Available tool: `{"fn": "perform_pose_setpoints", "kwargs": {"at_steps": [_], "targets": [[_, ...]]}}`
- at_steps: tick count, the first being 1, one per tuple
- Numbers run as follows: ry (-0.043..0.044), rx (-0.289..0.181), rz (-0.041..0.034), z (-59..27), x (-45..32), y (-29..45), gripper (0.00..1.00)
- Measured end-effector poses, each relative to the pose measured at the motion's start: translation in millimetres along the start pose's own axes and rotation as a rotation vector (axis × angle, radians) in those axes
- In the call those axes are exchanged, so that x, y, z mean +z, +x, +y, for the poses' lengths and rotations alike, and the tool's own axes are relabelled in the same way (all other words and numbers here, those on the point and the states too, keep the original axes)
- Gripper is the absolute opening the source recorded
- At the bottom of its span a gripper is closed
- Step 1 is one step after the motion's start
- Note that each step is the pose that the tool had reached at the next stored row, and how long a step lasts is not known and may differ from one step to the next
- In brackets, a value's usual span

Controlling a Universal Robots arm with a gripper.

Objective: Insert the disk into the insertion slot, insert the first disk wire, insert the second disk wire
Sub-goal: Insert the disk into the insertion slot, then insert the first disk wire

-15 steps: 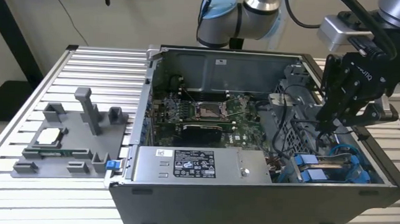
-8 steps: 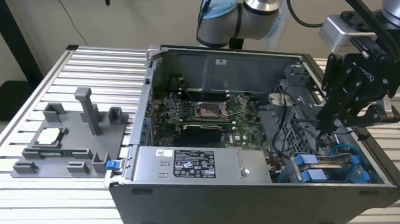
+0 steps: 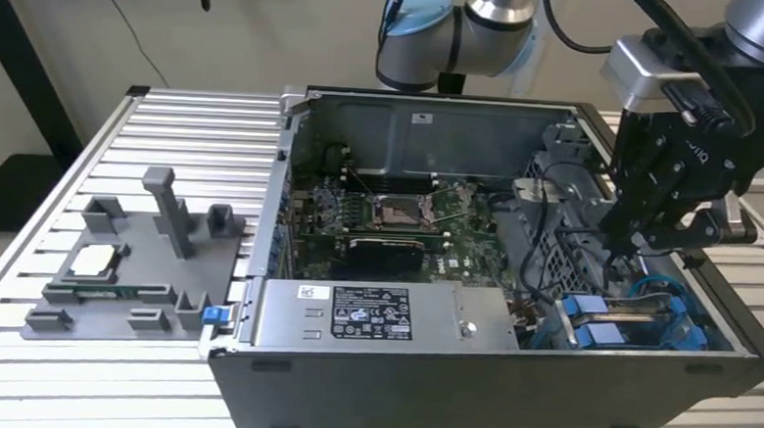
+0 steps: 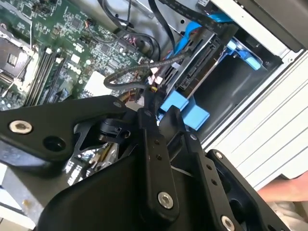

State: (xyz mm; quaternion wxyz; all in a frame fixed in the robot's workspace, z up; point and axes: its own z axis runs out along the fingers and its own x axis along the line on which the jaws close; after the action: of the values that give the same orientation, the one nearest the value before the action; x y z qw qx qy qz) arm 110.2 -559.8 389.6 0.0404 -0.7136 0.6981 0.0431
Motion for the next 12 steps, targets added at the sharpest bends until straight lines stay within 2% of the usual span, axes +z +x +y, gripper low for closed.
{"fn": "perform_pose_setpoints", "kwargs": {"at_steps": [4,12], "targets": [[0.0072,-0.008,-0.0044,-0.2,0.7,0.0,1.0],[0.0071,-0.026,-0.0111,-3.3,1.6,0.2,1.0]]}}
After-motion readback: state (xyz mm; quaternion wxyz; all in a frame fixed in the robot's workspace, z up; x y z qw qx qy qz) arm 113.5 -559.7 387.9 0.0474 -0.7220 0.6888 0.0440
